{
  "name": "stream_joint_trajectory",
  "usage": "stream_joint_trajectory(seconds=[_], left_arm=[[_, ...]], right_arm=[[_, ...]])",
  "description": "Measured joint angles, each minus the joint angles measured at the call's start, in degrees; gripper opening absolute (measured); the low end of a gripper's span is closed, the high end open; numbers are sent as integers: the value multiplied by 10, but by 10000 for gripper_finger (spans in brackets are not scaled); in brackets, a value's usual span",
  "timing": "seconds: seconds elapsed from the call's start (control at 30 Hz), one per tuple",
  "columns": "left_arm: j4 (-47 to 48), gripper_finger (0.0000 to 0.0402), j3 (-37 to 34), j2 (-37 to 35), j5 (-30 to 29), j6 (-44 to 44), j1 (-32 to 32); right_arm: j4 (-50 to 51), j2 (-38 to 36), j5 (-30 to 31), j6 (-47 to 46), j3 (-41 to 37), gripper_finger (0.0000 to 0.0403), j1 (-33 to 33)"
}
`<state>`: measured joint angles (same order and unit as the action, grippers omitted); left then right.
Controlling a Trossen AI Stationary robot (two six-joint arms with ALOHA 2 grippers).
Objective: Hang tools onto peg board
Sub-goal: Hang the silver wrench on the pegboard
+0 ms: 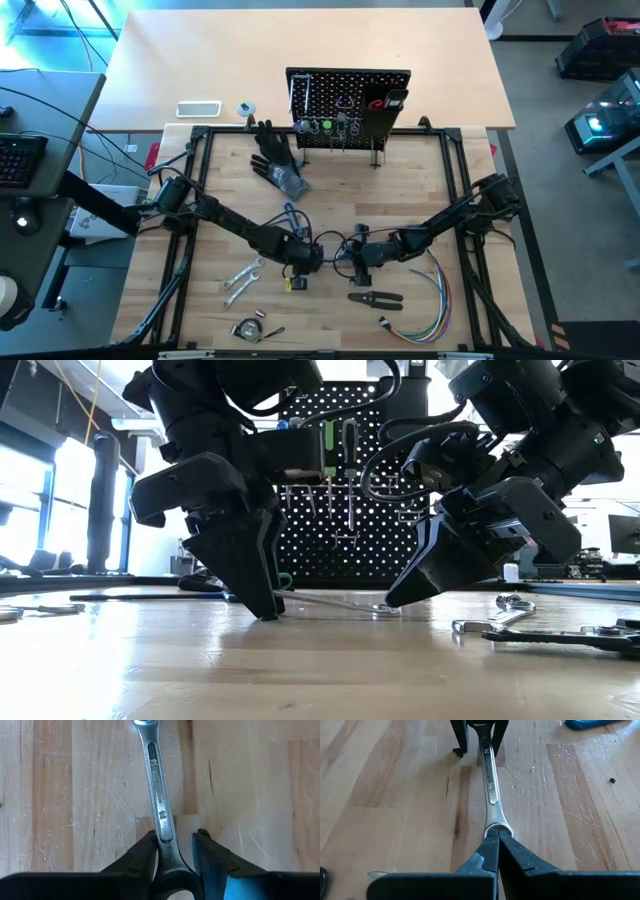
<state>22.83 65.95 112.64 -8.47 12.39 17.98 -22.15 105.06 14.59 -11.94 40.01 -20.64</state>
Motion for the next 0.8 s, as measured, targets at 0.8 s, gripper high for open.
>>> stream_joint_trajectory(seconds=[0.8], left_arm=[[58,5,-5,-49,-37,-80,-31]], right_arm=[[139,-169,21,-1,0,1,-4]])
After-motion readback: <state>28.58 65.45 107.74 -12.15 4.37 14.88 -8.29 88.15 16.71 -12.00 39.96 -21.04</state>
